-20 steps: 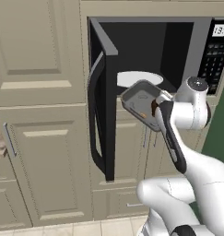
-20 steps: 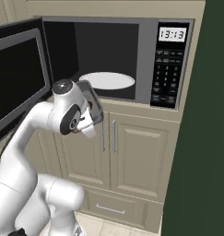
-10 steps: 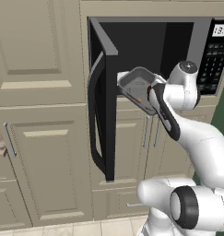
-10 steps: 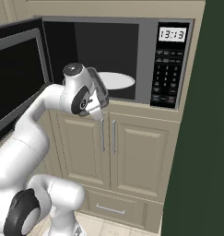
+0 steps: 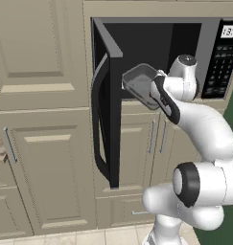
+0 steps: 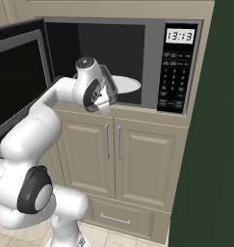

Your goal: Place the tupperware containing the shrimp and sweet potato meal in the microwave. Close the microwave door and press the start button to reheat the meal.

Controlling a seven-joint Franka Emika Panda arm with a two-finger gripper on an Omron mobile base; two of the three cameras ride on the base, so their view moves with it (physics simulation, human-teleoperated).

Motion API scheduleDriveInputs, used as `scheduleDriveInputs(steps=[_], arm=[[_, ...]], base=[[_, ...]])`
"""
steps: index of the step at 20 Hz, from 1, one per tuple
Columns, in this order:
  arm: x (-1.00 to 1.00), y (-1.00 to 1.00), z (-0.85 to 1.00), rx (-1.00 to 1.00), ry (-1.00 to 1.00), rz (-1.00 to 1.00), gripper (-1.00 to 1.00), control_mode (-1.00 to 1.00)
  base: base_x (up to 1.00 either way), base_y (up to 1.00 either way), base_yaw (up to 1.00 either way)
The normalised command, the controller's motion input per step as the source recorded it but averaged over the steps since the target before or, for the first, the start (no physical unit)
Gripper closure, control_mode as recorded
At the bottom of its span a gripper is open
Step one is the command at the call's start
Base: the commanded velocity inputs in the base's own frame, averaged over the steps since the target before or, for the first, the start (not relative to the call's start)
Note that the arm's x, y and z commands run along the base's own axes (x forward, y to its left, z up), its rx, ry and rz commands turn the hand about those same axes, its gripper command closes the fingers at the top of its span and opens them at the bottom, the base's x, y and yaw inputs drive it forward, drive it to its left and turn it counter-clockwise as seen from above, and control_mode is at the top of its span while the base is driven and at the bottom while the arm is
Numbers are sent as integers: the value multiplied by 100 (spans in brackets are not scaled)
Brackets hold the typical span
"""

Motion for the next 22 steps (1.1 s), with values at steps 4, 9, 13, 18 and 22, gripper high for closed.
scheduleDriveInputs(steps=[4,9,13,18,22], arm=[[64,-19,0,11,0,-8,100,-100],[62,-17,1,8,0,-6,100,-100],[59,-8,5,4,0,-1,100,-100],[61,-1,4,1,0,0,100,-100],[59,-1,0,0,0,0,100,-100]], base=[[0,0,0],[0,0,0],[0,0,0],[0,0,0],[0,0,0]])
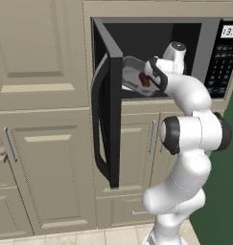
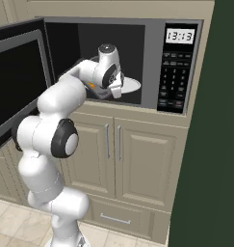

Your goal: Place the tupperware containing the shrimp and sweet potato meal in the microwave. Close the microwave door and press the start button to reheat the meal.

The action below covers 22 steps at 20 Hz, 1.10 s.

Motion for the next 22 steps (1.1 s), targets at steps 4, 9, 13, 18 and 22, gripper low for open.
scheduleDriveInputs(steps=[4,9,13,18,22], arm=[[51,-2,0,0,0,-4,100,-100],[45,-15,-3,0,-6,-15,100,-100],[43,-14,-13,0,-10,-19,100,-100],[21,-1,-30,0,-11,-17,-100,-100],[-4,0,-30,0,-15,-10,-100,-100]], base=[[0,0,0],[0,0,0],[0,0,0],[0,0,0],[0,0,0]])
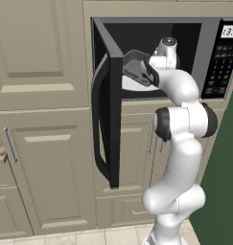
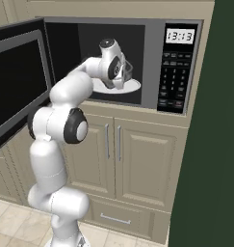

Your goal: Place the tupperware containing the shrimp and sweet potato meal in the microwave. Close the microwave door and press the start button to reheat the meal.

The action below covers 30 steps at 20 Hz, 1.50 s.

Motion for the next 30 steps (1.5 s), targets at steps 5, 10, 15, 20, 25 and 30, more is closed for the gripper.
scheduleDriveInputs(steps=[5,10,15,20,25,30], arm=[[-19,0,-15,0,-17,-5,-100,-100],[-49,0,-1,0,-21,-3,-100,-100],[-91,0,1,0,-16,0,-100,-100],[-83,4,5,-1,-10,0,-100,-100],[-98,15,34,-6,-12,2,-100,-100],[-100,17,53,-12,-12,6,-100,-100]], base=[[0,0,0],[0,0,0],[0,0,0],[0,0,0],[0,0,0],[0,0,0]])
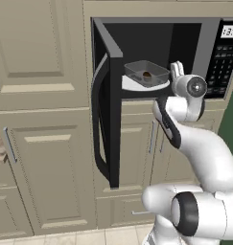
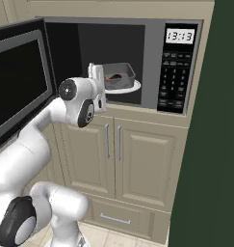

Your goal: Place the tupperware containing the shrimp and sweet potato meal in the microwave. Close the microwave door and press the start button to reheat the meal.

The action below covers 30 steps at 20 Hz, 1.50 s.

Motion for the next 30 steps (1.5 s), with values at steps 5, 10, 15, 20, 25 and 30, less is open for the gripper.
scheduleDriveInputs(steps=[5,10,15,20,25,30], arm=[[-100,0,65,-9,-4,6,-100,-100],[-100,1,63,-20,0,20,-100,-100],[-100,10,42,-38,6,25,-100,-100],[-100,21,9,-48,8,20,-100,-100],[-83,32,3,-48,2,6,-100,-100],[-65,29,12,-47,1,0,-100,-100]], base=[[0,0,0],[0,0,0],[0,0,0],[0,0,0],[0,0,0],[0,0,0]])
